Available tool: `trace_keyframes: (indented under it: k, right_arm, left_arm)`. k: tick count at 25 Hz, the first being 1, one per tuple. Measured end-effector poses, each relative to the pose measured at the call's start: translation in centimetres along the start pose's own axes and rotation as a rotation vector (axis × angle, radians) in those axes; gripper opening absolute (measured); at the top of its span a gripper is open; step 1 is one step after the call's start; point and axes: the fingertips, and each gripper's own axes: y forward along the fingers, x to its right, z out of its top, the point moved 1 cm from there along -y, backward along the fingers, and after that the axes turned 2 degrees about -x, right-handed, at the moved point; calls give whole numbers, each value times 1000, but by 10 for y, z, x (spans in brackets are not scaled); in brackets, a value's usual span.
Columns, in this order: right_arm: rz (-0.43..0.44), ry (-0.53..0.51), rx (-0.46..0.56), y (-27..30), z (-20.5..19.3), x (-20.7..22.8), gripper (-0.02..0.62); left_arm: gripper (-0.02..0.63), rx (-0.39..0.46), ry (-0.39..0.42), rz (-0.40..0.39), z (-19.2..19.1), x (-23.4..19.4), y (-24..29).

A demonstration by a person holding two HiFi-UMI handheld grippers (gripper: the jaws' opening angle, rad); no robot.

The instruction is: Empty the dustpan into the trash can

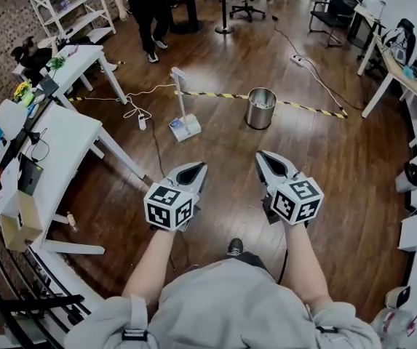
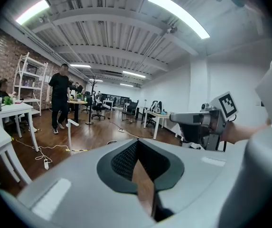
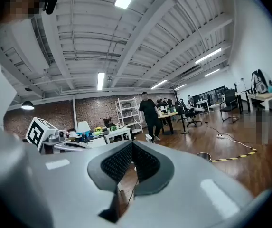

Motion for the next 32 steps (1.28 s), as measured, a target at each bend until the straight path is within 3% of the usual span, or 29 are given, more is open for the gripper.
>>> trace_keyframes:
  k: [6, 15, 25, 32]
  right_arm:
    - [75, -12, -16, 45, 18, 44, 0]
    - [54, -3, -63, 117, 24, 102, 0]
    - [4, -64, -101, 253, 72, 154, 0]
    - [-19, -70, -128, 322, 81, 177, 0]
  left_arm:
    - [5, 17, -1, 69, 27, -22, 44]
    - [5, 32, -31, 84, 48, -87, 119]
    - [5, 90, -74, 62, 101, -218, 211]
    - [6, 90, -99, 116, 110, -304, 246]
